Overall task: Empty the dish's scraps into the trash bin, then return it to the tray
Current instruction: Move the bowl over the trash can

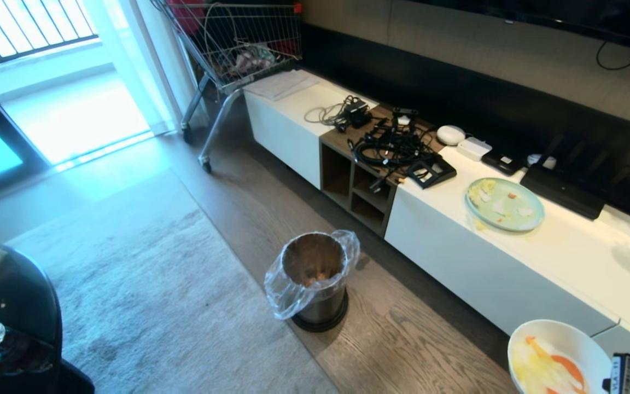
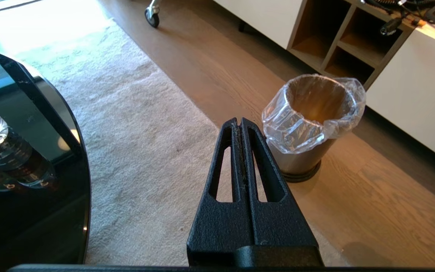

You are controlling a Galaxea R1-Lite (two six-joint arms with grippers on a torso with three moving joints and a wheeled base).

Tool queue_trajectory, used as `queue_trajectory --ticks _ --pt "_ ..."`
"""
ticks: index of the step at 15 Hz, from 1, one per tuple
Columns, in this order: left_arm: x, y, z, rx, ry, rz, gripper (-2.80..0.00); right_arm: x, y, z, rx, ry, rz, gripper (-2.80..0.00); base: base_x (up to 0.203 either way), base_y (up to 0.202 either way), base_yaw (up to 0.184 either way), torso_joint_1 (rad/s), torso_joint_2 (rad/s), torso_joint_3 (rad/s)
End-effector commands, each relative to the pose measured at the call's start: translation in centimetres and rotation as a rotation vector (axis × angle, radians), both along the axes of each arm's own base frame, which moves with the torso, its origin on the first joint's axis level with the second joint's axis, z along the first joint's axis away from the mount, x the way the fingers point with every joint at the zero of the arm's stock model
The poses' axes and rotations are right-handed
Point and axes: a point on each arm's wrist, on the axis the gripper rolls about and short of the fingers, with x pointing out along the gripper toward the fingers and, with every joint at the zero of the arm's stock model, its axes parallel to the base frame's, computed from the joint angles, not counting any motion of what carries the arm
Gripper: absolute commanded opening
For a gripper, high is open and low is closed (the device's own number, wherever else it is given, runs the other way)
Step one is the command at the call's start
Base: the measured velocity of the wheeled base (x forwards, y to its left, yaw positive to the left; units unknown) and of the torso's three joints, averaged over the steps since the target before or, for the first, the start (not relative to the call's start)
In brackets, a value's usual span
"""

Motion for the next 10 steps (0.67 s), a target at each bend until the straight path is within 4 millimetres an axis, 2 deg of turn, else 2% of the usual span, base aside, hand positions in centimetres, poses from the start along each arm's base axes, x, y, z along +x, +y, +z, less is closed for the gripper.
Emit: queue_trajectory --ticks 1,5,10 --pt "0.0 0.0 0.0 -0.001 -0.001 0.0 -2.8 0.1 0.0 0.1 0.002 -0.007 -0.004 -2.8 0.0 0.0 0.0 0.005 0.0 -0.204" --pt "0.0 0.0 0.0 -0.001 -0.001 0.0 -2.8 0.6 0.3 0.4 0.003 -0.048 -0.003 -2.8 0.0 0.0 0.0 0.004 0.0 -0.2" --pt "0.0 0.0 0.0 -0.001 -0.001 0.0 -2.8 1.6 0.8 2.0 0.025 -0.102 0.01 -2.8 0.0 0.0 0.0 0.004 0.0 -0.2"
